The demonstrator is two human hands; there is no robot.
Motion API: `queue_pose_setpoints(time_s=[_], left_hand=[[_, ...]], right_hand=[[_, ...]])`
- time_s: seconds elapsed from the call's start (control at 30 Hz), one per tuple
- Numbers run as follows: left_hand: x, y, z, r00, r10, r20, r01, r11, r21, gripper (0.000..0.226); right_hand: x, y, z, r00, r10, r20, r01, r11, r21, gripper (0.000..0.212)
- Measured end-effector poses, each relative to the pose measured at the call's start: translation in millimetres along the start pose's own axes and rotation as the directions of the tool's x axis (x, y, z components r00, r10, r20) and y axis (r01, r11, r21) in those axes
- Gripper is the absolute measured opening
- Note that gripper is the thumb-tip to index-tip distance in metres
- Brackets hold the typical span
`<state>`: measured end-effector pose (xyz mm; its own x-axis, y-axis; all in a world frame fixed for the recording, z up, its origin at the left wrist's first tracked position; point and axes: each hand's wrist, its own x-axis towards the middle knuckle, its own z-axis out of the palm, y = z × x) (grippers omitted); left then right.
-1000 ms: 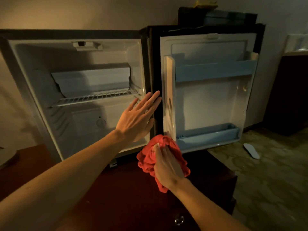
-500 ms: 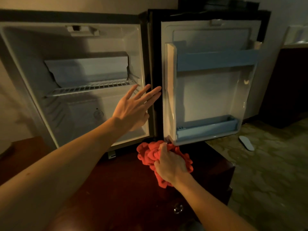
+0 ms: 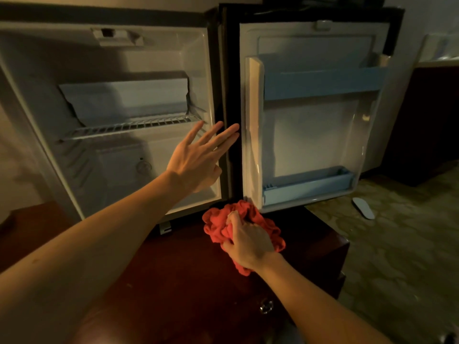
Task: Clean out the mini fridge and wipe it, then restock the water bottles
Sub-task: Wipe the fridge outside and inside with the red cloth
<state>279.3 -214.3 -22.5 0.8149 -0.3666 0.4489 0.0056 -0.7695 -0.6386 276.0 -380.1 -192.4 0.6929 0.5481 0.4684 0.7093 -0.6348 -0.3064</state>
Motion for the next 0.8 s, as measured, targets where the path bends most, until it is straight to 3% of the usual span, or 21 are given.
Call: queue_pose_setpoints(time_s=[0.17, 0.27, 0.3, 0.37, 0.43, 0.47, 0.5, 0.53, 0.6, 0.7, 0.8], left_hand=[[-0.5, 2.3, -4.2, 1.000, -0.012, 0.013, 0.012, 1.000, -0.017, 0.086], [-1.6, 7.0, -5.7, 1.000, -0.013, 0.021, 0.013, 1.000, 0.005, 0.089], [-2.1, 7.2, -6.0, 1.000, -0.014, 0.023, 0.014, 1.000, 0.011, 0.089], [-1.9, 5.7, -4.8, 1.000, -0.018, 0.022, 0.018, 1.000, 0.012, 0.091], [-2.2, 3.9, -4.0, 1.000, -0.024, 0.011, 0.024, 1.000, 0.006, 0.091], [-2.5, 3.2, -4.3, 1.000, -0.021, 0.004, 0.021, 1.000, 0.003, 0.091], [-2.9, 3.2, -4.6, 1.000, -0.019, -0.002, 0.019, 1.000, 0.002, 0.091], [-3.0, 3.4, -4.6, 1.000, -0.016, -0.004, 0.016, 1.000, 0.001, 0.091], [-4.4, 5.7, -4.9, 1.000, -0.019, 0.003, 0.019, 1.000, 0.001, 0.091], [-7.0, 14.7, -5.7, 0.999, -0.049, -0.014, 0.049, 0.999, -0.019, 0.090], [-7.0, 20.7, -13.1, 0.997, -0.054, -0.060, 0.050, 0.996, -0.077, 0.085]], right_hand=[[-4.5, 0.7, -2.0, 1.000, 0.012, 0.020, -0.012, 0.999, 0.030, 0.045], [-3.3, 1.0, -4.2, 0.998, -0.055, -0.022, 0.054, 0.998, -0.042, 0.041], [0.4, -3.5, -3.2, 0.996, -0.082, -0.047, 0.082, 0.997, -0.011, 0.033], [9.8, -22.8, -13.5, 1.000, -0.016, 0.006, 0.013, 0.958, 0.287, 0.019], [20.7, -31.5, -25.8, 0.997, 0.066, -0.033, -0.048, 0.920, 0.388, 0.030], [23.9, -28.1, -26.5, 0.998, 0.057, -0.019, -0.047, 0.935, 0.350, 0.029], [19.5, -24.4, -27.3, 0.999, 0.036, 0.037, -0.042, 0.977, 0.208, 0.025], [13.9, -19.1, -20.2, 0.992, 0.047, 0.113, -0.059, 0.993, 0.101, 0.033], [1.4, -10.1, -9.9, 0.990, 0.084, 0.110, -0.078, 0.995, -0.058, 0.052], [-7.0, -7.2, -11.0, 0.986, 0.117, 0.118, -0.114, 0.993, -0.033, 0.055], [-6.3, -7.0, -34.7, 0.987, 0.125, 0.105, -0.137, 0.984, 0.116, 0.025]])
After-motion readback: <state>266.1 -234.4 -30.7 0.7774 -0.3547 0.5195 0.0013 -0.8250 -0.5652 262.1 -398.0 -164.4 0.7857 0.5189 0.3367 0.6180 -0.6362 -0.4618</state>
